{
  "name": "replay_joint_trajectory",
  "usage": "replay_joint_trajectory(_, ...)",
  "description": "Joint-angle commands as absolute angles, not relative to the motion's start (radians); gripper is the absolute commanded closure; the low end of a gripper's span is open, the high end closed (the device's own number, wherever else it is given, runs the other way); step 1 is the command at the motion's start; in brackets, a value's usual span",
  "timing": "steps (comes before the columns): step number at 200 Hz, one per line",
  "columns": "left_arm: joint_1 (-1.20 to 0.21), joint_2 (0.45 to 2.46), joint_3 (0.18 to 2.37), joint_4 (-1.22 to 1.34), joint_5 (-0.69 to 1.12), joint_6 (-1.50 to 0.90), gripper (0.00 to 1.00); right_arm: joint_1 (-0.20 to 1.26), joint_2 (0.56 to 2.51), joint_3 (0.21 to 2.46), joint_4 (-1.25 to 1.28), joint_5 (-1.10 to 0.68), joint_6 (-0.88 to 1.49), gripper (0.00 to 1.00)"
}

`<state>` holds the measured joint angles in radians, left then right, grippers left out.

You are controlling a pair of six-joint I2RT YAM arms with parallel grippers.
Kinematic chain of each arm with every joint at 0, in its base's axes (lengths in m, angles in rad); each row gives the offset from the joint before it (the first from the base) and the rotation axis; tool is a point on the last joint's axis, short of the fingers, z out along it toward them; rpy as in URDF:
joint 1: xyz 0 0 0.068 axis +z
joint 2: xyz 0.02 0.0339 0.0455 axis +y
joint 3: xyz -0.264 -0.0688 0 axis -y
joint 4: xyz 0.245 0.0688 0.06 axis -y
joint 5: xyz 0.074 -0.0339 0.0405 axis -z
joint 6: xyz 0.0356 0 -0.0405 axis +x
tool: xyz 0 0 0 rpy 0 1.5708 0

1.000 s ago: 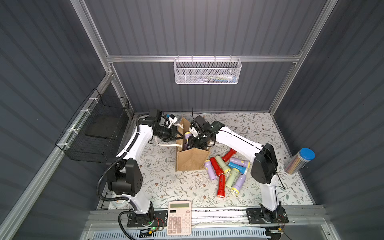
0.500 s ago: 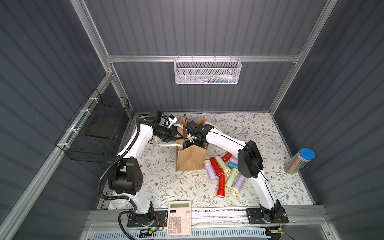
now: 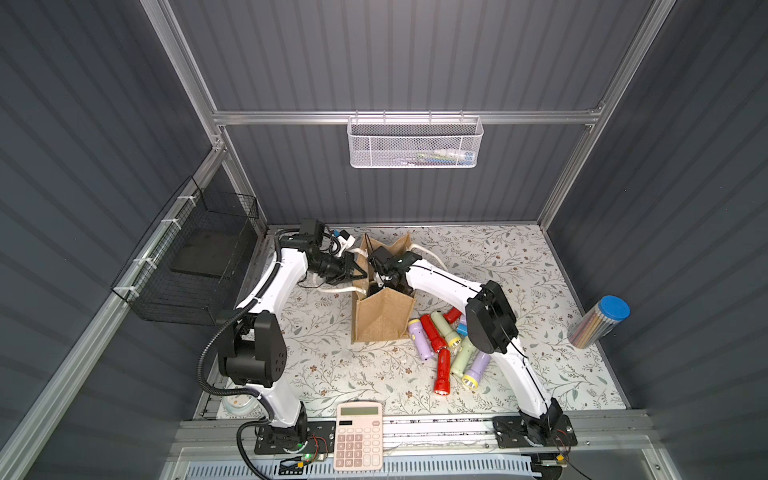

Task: Put the flashlights into the tote bags
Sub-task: Place the flashlight in the canvas bag.

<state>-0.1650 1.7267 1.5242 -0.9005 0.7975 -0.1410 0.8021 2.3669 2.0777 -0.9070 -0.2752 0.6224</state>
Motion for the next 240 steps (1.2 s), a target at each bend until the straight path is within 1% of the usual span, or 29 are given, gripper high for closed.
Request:
replay_joint_trajectory(1, -0.175, 1.737, 1.532, -0.936, 0.807, -0.127, 1.00, 0.797, 2.387, 2.089, -0.951, -0.244, 0.635, 0.61)
replay_joint_trajectory(14, -0.175, 1.738, 1.532, -0.936, 0.807, -0.126, 1.00, 0.798, 2.384, 2.087, -0.949, -0.246, 0.630, 0.51)
replay_joint_trajectory(52, -0.175, 1.729, 1.534, -0.949, 0.790, -0.115, 1.00, 0.795, 2.349, 2.046, -0.956, -0.198, 0.617, 0.39)
replay_joint_trajectory(79, -0.175, 1.727, 1.536, -0.946, 0.781, -0.116, 1.00, 0.792, 2.307, 1.983, -0.941, -0.180, 0.612, 0.36)
replay_joint_trajectory(114, -0.175, 1.735, 1.542, -0.961, 0.749, -0.114, 1.00, 0.792, 2.262, 1.948, -0.912, -0.218, 0.601, 0.32)
replay_joint_trajectory(150, -0.175, 1.735, 1.545, -0.966, 0.731, -0.116, 1.00, 0.790, 2.227, 1.932, -0.833, -0.312, 0.569, 0.21)
replay_joint_trajectory(165, -0.175, 1.733, 1.546, -0.966, 0.718, -0.117, 1.00, 0.790, 2.230, 1.956, -0.826, -0.324, 0.553, 0.18)
replay_joint_trajectory(192, -0.173, 1.726, 1.549, -0.965, 0.660, -0.128, 1.00, 0.790, 2.217, 1.975, -0.801, -0.388, 0.520, 0.17)
replay_joint_trajectory(240, -0.155, 1.720, 1.546, -0.958, 0.639, -0.140, 1.00, 0.790, 2.174, 2.000, -0.787, -0.400, 0.494, 0.13)
